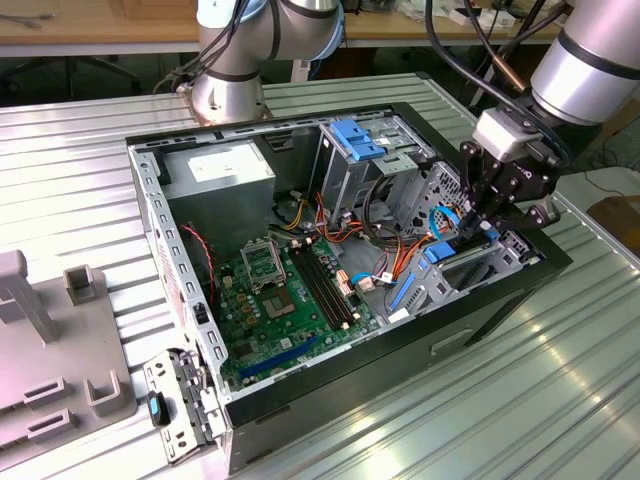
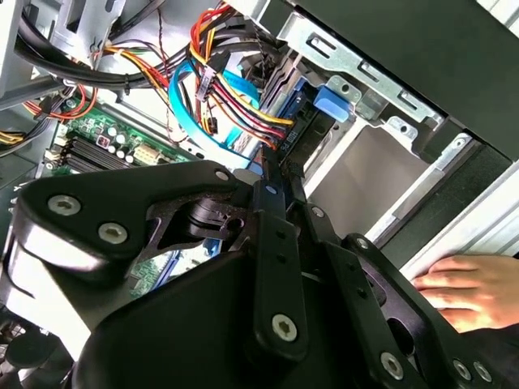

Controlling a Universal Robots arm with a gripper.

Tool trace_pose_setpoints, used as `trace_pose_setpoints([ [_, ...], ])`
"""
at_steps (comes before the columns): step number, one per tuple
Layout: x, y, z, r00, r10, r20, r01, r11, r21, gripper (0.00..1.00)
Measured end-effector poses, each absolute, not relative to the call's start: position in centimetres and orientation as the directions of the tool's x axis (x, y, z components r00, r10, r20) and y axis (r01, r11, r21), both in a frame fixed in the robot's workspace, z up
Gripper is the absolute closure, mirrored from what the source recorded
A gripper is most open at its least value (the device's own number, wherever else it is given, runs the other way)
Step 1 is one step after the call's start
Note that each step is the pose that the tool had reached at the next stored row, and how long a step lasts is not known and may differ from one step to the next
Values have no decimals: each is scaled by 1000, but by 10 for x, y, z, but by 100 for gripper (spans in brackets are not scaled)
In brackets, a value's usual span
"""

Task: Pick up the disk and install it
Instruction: 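Insert the second disk wire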

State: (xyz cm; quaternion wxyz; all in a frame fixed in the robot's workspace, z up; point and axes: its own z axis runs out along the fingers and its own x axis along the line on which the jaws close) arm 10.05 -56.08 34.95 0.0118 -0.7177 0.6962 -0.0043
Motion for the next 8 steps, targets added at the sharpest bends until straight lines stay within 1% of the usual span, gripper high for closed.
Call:
trace_pose_setpoints([
  [8, 101, -561, 346, 31, -999, -11, -999, -30, -23, 84],
])
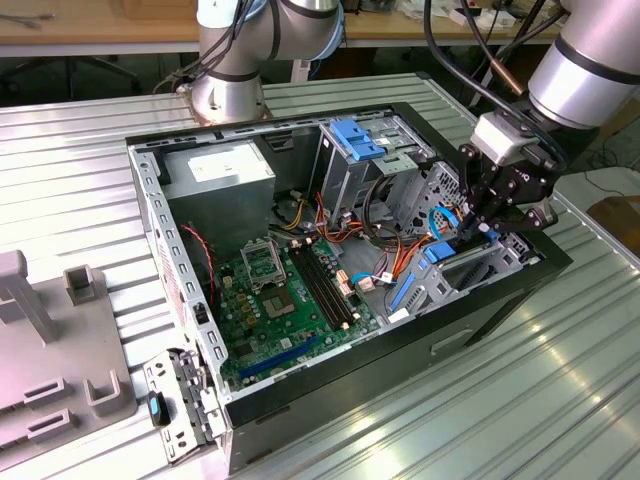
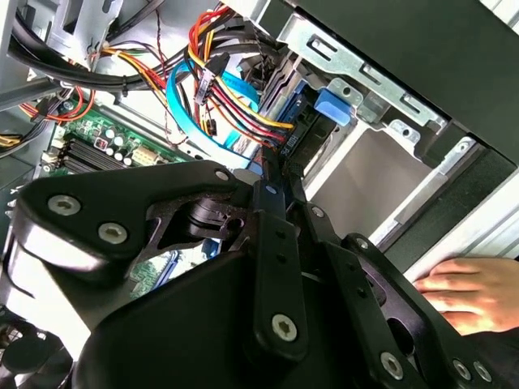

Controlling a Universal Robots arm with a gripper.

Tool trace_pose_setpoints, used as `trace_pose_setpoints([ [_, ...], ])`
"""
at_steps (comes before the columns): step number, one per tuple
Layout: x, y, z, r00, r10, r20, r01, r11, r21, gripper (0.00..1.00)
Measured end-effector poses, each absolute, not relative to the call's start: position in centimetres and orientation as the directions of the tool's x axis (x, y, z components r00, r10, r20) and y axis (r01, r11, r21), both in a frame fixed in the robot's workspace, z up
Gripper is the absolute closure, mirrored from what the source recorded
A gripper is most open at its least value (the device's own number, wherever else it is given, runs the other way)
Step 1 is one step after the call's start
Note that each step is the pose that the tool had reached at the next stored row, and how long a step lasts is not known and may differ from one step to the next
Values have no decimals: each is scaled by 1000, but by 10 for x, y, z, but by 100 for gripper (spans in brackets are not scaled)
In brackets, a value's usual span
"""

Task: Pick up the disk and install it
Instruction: 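Insert the second disk wire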

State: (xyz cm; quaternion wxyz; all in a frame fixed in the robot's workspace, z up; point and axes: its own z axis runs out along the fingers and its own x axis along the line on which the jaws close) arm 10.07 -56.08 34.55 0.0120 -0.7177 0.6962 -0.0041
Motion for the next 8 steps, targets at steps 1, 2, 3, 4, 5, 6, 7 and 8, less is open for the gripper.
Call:
trace_pose_setpoints([
  [1, 101, -561, 345, 31, -999, -11, -999, -30, -23, 84],
  [2, 101, -561, 345, 31, -999, -11, -999, -30, -23, 84],
  [3, 101, -561, 345, 31, -999, -11, -999, -30, -23, 84],
  [4, 101, -561, 344, 31, -999, -11, -999, -30, -23, 84],
  [5, 101, -561, 343, 31, -999, -12, -999, -30, -23, 84],
  [6, 101, -561, 342, 31, -999, -12, -999, -30, -23, 84],
  [7, 101, -561, 341, 31, -999, -12, -999, -30, -23, 84],
  [8, 101, -561, 340, 31, -999, -13, -999, -30, -23, 84],
])
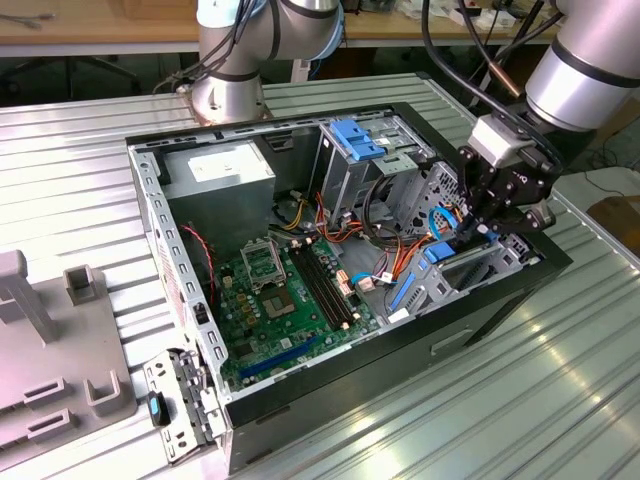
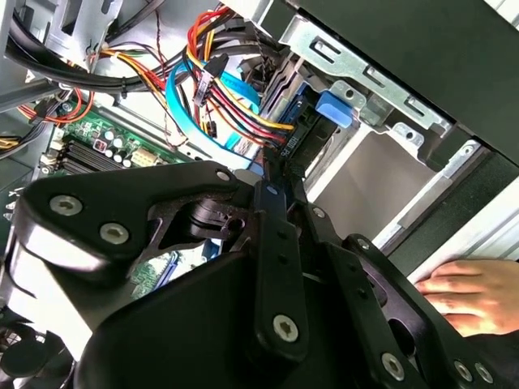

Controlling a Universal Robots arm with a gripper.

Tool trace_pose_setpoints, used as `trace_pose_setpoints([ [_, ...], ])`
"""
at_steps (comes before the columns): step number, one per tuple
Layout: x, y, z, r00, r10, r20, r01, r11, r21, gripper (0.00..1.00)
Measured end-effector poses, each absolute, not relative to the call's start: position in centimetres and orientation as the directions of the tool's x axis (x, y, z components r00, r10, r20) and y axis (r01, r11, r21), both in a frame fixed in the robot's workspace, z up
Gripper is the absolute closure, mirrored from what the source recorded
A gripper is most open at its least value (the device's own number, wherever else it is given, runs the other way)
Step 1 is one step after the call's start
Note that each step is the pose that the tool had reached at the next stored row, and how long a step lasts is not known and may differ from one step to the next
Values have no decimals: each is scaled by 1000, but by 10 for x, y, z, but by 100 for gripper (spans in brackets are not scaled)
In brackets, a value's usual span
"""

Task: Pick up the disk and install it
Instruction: 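Insert the second disk wire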

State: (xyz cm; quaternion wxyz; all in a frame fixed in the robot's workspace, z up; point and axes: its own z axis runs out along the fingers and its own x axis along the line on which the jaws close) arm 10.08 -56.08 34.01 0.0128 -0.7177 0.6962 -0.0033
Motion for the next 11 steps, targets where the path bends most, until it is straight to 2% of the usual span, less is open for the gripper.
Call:
trace_pose_setpoints([
  [7, 101, -561, 337, 31, -999, -18, -999, -30, -23, 84],
  [8, 101, -561, 338, 31, -999, -20, -999, -30, -23, 77],
  [11, 101, -561, 343, 31, -999, -21, -999, -30, -23, 77],
])
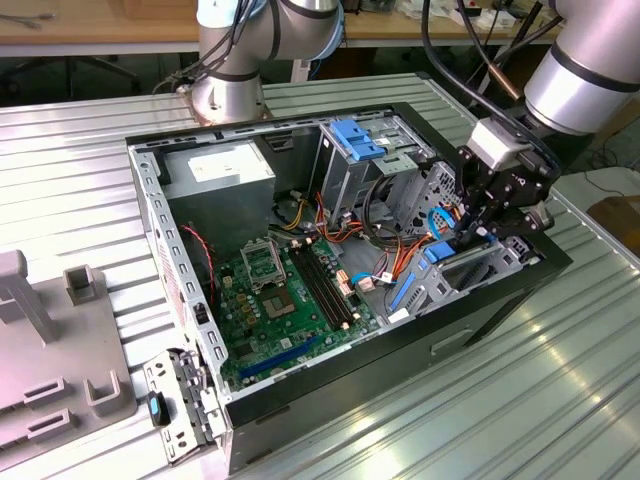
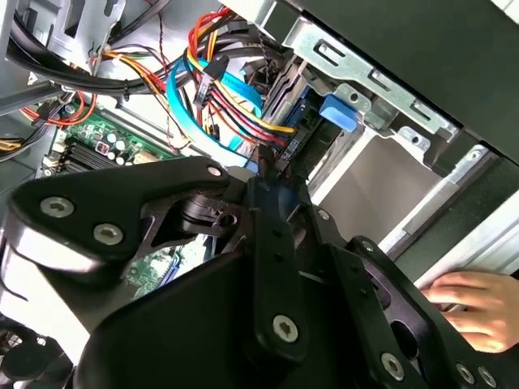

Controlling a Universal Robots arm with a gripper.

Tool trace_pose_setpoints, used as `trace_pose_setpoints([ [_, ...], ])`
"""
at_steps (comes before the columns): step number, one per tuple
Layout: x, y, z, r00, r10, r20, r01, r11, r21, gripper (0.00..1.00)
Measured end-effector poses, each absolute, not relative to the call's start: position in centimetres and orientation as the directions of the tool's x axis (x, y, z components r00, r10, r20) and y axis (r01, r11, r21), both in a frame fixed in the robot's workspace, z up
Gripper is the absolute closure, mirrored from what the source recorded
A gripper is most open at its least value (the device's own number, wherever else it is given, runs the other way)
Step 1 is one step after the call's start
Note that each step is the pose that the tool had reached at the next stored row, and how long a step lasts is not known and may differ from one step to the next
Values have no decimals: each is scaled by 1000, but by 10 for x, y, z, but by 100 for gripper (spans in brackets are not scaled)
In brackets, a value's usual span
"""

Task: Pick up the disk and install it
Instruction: 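Insert the second disk wire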

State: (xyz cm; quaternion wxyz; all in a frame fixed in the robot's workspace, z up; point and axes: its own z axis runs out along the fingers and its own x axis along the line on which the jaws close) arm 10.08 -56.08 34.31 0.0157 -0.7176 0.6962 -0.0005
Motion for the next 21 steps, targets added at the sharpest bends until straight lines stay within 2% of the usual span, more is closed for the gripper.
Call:
trace_pose_setpoints([
  [9, 101, -561, 356, 31, -999, -21, -999, -30, -23, 77],
  [10, 101, -561, 357, 31, -999, -21, -999, -30, -23, 78],
  [12, 101, -561, 357, 31, -999, -21, -999, -30, -23, 89],
  [21, 101, -561, 357, 31, -999, -21, -999, -30, -23, 89],
])
